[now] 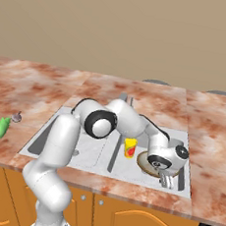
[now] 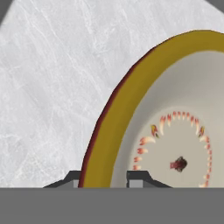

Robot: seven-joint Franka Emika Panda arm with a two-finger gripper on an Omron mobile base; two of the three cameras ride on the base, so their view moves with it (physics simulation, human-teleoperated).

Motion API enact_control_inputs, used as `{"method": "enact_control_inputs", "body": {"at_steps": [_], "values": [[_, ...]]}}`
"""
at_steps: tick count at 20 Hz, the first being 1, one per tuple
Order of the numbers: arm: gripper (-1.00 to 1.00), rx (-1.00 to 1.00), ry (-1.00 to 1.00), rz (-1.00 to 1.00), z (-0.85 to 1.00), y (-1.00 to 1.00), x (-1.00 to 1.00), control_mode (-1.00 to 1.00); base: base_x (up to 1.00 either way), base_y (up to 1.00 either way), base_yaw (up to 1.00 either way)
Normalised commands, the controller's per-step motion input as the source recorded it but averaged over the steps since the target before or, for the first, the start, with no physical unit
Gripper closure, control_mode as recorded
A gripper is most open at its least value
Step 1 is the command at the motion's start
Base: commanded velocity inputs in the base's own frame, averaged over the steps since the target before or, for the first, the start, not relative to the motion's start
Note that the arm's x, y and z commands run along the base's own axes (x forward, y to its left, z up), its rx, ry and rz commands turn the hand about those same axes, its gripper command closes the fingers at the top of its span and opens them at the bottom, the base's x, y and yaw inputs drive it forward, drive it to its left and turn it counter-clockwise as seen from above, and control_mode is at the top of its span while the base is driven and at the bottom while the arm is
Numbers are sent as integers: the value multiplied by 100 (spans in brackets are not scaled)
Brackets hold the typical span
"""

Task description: Remove the corn and garlic from the sink. Then move the bowl and cup from the counter to the sink for washing.

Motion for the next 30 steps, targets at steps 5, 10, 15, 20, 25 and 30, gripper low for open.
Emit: {"method": "enact_control_inputs", "body": {"at_steps": [5,10,15,20,25,30], "values": [[100,0,0,0,-23,9,1,-100,0,0,0],[100,0,0,1,-21,9,0,-100,0,0,0],[100,0,0,1,-18,8,0,-100,0,0,0],[100,0,0,1,-7,6,0,-100,0,0,0],[-100,-1,0,0,0,2,0,-100,0,0,0],[-100,0,1,0,1,0,0,-100,0,0,0]]}}
